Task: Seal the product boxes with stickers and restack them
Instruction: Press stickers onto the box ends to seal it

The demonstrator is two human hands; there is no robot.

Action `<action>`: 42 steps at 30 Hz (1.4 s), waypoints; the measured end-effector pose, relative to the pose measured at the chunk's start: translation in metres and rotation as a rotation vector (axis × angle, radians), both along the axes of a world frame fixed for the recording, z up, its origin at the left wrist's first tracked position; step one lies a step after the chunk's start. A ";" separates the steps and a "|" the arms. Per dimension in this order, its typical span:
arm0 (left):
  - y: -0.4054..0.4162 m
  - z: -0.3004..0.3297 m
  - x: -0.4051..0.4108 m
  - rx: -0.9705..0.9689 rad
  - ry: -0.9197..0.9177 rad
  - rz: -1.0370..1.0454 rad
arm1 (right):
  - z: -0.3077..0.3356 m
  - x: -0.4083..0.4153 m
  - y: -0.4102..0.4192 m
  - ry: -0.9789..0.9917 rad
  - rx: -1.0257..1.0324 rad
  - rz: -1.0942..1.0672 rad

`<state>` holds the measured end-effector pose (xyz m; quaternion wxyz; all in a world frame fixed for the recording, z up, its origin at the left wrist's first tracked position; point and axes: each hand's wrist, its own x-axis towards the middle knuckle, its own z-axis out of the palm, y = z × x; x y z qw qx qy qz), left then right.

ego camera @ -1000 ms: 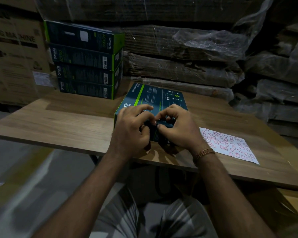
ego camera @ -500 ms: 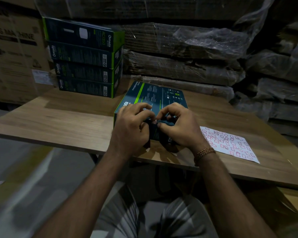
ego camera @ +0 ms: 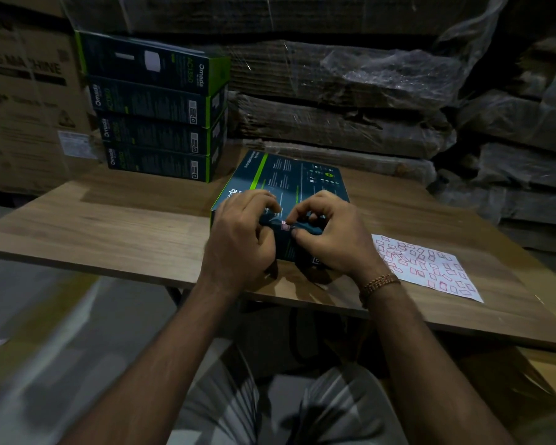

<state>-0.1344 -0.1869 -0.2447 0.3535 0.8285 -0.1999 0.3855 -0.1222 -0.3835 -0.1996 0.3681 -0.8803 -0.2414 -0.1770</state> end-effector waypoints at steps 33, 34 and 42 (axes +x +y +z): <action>-0.002 0.002 -0.002 0.031 -0.003 0.044 | 0.004 -0.003 0.003 0.067 -0.038 0.014; -0.002 0.002 -0.002 0.034 -0.003 0.045 | 0.004 -0.002 0.003 0.066 -0.041 0.009; -0.002 0.003 -0.003 0.039 -0.006 0.043 | 0.002 -0.004 0.006 0.052 -0.017 -0.020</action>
